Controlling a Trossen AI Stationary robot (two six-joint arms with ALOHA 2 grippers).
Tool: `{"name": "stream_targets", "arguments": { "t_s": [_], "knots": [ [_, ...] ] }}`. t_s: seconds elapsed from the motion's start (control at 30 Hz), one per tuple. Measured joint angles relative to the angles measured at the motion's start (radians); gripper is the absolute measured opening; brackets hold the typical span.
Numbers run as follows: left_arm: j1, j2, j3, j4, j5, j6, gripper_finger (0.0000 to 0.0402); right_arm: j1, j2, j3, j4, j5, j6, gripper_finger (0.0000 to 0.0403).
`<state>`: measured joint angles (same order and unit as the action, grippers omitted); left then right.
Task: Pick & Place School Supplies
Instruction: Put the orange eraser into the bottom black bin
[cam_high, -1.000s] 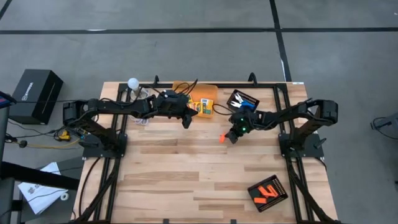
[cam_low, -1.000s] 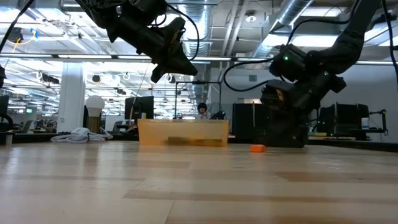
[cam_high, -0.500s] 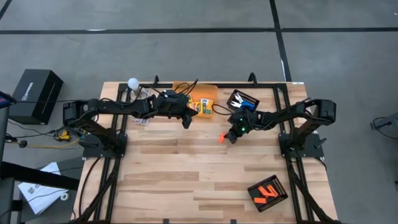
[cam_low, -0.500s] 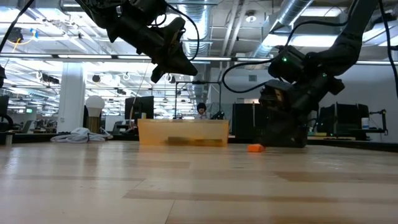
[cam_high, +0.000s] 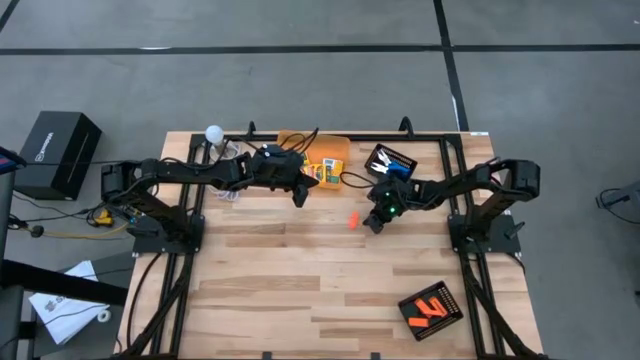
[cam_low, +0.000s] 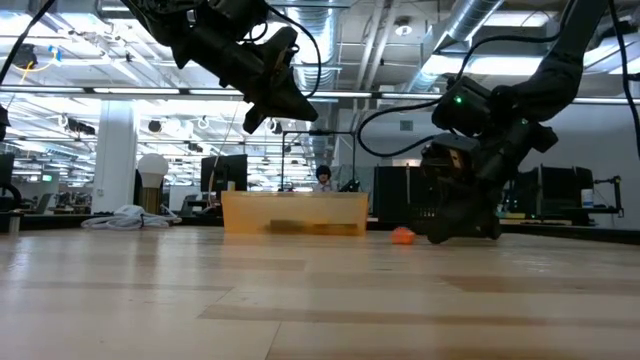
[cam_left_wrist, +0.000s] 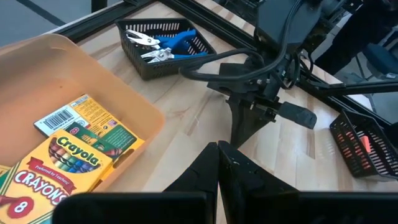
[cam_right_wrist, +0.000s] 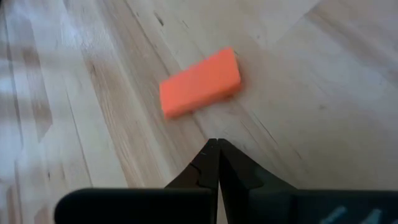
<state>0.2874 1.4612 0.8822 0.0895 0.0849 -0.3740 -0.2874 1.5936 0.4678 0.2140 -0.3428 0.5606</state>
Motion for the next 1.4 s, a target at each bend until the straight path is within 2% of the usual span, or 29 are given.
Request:
{"name": "stream_targets", "arguments": {
  "t_s": [0.33,0.47,0.73,1.0,1.4],
  "knots": [
    [0.0,0.0,0.0,0.001,0.015,0.0,0.0,-0.001,-0.002,-0.017,0.021,-0.001,0.04,0.0],
    [0.0,0.0,0.0,0.0,0.037,0.002,0.0,-0.008,-0.041,-0.015,0.061,0.004,0.067,0.0],
    [0.0,0.0,-0.006,-0.001,0.037,0.014,0.0003,-0.016,-0.089,0.045,0.075,0.007,-0.001,0.001],
    [0.0,0.001,-0.06,-0.003,0.032,-0.006,0.0001,-0.02,-0.009,0.048,0.061,-0.003,-0.03,0.0],
    [0.0,0.001,-0.061,0.002,0.021,-0.005,0.0001,0.001,0.09,0.049,0.18,-0.057,0.009,0.0]
  ]
}}
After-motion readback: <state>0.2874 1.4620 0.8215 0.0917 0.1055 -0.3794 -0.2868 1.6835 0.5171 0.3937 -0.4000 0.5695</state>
